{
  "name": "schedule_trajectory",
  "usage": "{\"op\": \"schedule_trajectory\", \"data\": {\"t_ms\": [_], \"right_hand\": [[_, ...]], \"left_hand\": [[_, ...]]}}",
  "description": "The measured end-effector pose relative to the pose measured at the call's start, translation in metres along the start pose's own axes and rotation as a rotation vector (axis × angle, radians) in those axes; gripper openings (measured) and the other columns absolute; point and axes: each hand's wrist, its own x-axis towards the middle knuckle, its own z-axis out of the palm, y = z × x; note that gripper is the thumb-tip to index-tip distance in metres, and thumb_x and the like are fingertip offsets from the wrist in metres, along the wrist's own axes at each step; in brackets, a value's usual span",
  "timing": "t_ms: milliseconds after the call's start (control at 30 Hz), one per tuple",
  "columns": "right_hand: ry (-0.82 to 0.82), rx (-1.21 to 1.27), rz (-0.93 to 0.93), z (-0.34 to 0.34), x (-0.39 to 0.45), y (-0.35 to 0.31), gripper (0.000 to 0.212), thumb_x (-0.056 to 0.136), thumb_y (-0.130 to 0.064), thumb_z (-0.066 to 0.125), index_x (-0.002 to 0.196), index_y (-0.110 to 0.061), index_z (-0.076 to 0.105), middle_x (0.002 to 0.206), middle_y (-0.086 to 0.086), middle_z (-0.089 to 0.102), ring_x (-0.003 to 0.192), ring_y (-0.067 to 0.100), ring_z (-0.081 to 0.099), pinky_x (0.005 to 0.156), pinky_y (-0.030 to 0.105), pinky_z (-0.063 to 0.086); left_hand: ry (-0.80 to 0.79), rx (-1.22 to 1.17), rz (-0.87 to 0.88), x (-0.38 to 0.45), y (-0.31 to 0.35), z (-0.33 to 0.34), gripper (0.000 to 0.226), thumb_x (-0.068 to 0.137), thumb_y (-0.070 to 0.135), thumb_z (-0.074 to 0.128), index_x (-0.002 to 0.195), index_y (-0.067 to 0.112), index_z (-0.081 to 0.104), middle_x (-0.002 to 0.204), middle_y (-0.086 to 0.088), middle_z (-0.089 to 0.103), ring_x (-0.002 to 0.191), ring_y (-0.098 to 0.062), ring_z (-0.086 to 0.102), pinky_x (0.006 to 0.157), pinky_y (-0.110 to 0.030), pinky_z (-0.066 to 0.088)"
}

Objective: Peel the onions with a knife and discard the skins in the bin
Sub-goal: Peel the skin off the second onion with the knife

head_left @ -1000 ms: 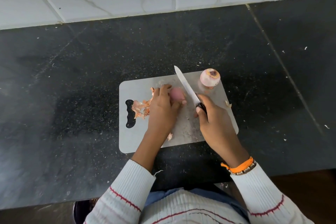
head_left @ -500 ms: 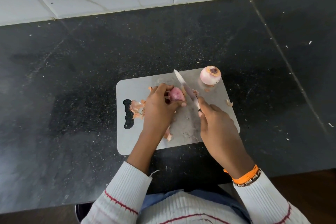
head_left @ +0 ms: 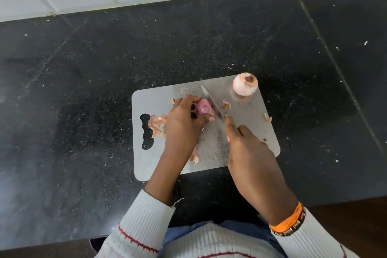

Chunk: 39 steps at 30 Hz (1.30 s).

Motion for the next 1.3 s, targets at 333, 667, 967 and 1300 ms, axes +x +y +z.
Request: {"op": "schedule_trajectory", "data": {"t_ms": [333,667,967,1300], "right_hand": [[-0.013,-0.002,0.02,0.011,0.02,-0.006,0.064,0.097,-0.011,0.039,0.148,-0.019,0.002,0.121,0.005,0.047,0.096,0.019,0.059,0.076,0.026,0.046],[-0.033,0.101,0.013,0.03,0.021,0.005,0.068,0.094,-0.012,0.045,0.148,-0.025,0.006,0.119,0.001,0.046,0.095,0.019,0.058,0.081,0.029,0.049],[0.163,0.249,0.04,0.036,0.04,0.023,0.054,0.095,-0.012,0.04,0.147,-0.018,0.025,0.107,0.008,0.055,0.095,0.022,0.056,0.077,0.031,0.046],[0.306,0.756,-0.093,0.013,0.014,0.019,0.048,0.098,-0.01,0.041,0.126,-0.049,0.037,0.074,-0.018,0.049,0.065,-0.005,0.048,0.06,0.009,0.037]], "left_hand": [[0.013,0.016,0.001,-0.001,0.004,0.0,0.046,0.07,0.014,0.077,0.114,0.016,0.061,0.103,0.0,0.06,0.087,-0.015,0.06,0.08,-0.028,0.049],[-0.002,0.001,-0.046,0.006,-0.002,-0.012,0.039,0.076,0.023,0.073,0.114,0.02,0.062,0.101,0.006,0.066,0.088,-0.006,0.058,0.069,0.001,0.037],[-0.1,-0.247,-0.122,-0.01,-0.001,-0.015,0.045,0.079,0.007,0.07,0.119,0.018,0.055,0.106,0.009,0.062,0.099,-0.007,0.059,0.088,-0.021,0.05],[-0.32,-1.296,-0.635,-0.022,0.019,-0.028,0.016,0.087,0.006,0.054,0.093,-0.003,0.067,0.088,-0.014,0.067,0.084,-0.019,0.067,0.083,-0.028,0.054]]}}
